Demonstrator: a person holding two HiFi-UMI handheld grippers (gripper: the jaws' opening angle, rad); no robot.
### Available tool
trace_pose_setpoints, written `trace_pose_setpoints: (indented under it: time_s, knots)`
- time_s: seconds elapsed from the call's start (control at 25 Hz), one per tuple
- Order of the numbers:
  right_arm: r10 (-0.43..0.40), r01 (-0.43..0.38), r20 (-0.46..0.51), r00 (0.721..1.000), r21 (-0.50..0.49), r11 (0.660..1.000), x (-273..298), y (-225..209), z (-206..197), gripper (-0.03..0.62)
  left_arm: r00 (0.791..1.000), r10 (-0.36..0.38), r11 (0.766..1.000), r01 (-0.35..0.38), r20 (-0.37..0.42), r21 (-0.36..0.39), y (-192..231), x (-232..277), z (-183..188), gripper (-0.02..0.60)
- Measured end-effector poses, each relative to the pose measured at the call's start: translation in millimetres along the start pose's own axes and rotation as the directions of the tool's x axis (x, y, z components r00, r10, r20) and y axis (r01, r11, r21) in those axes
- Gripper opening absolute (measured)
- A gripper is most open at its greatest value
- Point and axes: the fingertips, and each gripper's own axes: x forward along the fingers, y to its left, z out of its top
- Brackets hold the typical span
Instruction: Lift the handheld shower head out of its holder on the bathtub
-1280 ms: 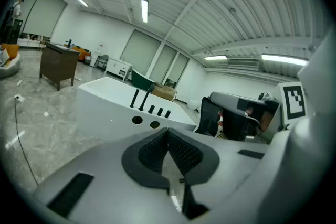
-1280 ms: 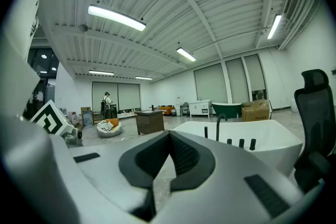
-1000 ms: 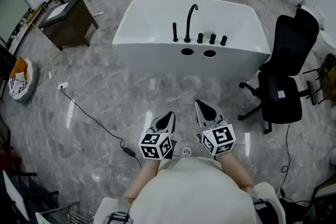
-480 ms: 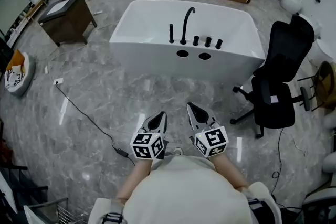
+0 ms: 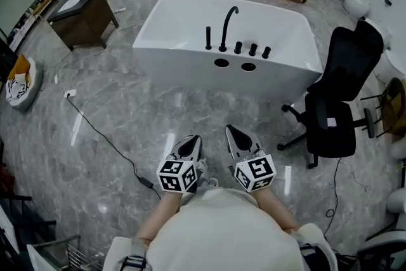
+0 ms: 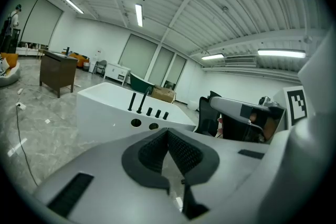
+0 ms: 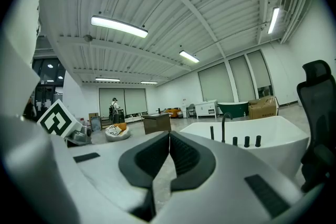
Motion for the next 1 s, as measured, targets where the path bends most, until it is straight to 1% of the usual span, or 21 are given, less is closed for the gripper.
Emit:
trace_pose_setpoints:
  time_s: [0.12, 0.32, 0.44, 0.52, 0.68, 1.0]
  knots:
    - [-0.024, 0.024, -0.004, 1.0, 0.007, 1.0, 7, -12, 0, 0.019, 1.0, -0.005, 1.0, 0.005, -0.001, 0.0, 2, 12, 6, 0.02]
    - [-0.025, 0.025, 0.002, 1.0, -0.002, 1.0, 30, -30, 6, 0.018, 1.0, -0.009, 1.0, 0.01, 0.005, -0.011, 15, 39, 19, 0.02]
    - [-0.042, 0.042, 0.009, 0.999, -0.012, 0.999, 51, -44, 10, 0.018, 1.0, -0.015, 1.0, 0.016, 0.009, -0.016, 27, 59, 29, 0.02]
    - [-0.056, 0.056, 0.018, 0.998, -0.022, 0.998, 68, -53, 16, 0.018, 1.0, -0.018, 1.0, 0.018, 0.015, -0.02, 37, 72, 40, 0.02]
    - [-0.059, 0.06, 0.028, 0.998, -0.031, 0.998, 104, -71, 26, 0.018, 1.0, -0.011, 0.999, 0.012, 0.024, -0.034, 64, 101, 60, 0.02]
    - [-0.063, 0.063, 0.003, 0.998, -0.011, 0.998, 181, -102, 44, 0.018, 1.0, -0.024, 0.999, 0.025, 0.019, -0.028, 108, 155, 112, 0.02]
